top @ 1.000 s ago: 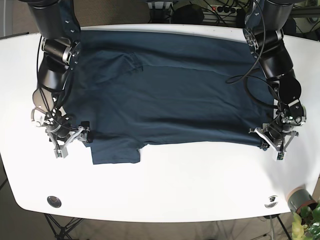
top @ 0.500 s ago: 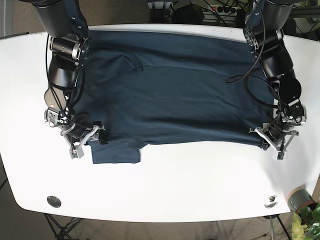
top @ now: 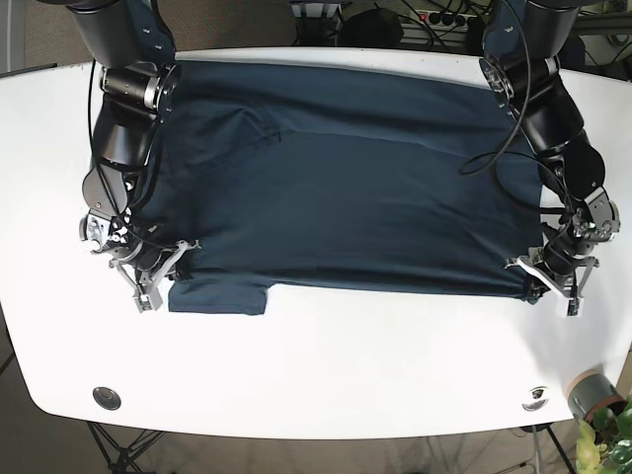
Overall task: Fold the T-shirt properly
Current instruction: 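Fold the hem edge with both grippers over toward the collar edge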
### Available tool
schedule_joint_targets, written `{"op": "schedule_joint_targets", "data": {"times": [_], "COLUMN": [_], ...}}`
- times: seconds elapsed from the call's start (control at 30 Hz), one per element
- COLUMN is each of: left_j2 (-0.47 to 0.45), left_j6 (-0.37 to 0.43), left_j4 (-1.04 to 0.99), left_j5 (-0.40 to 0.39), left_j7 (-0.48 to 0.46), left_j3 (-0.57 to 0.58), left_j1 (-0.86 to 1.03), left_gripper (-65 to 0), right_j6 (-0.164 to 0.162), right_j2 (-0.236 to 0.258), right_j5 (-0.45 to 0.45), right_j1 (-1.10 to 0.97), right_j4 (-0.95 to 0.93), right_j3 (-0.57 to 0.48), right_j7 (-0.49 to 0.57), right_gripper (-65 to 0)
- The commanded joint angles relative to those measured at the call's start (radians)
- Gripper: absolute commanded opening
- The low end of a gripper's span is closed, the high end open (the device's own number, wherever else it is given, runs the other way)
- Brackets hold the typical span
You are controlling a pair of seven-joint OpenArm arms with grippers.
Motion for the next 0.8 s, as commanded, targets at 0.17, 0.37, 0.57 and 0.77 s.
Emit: {"op": "schedule_joint_targets", "data": {"times": [0.17,0.37,0.57,0.77], "left_j2": [-0.015,-0.015,-0.019,-0.019], "left_j6": [-0.005,-0.005,-0.005,-0.005], "left_j4": [0.074,0.185,0.244,0.247], "left_j5": [-0.101,-0.150,-0.202,-0.207], "left_j7": [0.069,0.115,0.132,0.132], "left_j3": [-0.006,-0.006,-0.006,-0.006], "left_j1": [-0.001,0.059,0.138,0.188], "left_gripper": [-65.0,-65.0,-65.0,-65.0], "right_j6": [0.002,0.005,0.005,0.006], "right_j2": [0.009,0.008,-0.009,-0.037], "right_j5": [0.015,0.015,0.015,0.015], "right_j1": [-0.048,-0.117,-0.205,-0.309], "right_j4": [0.389,0.589,0.754,0.906], "right_j3": [-0.003,0.002,0.002,0.029], "right_j7": [-0.149,-0.270,-0.325,-0.373], "right_gripper": [-62.8,-62.8,-62.6,-62.6]}}
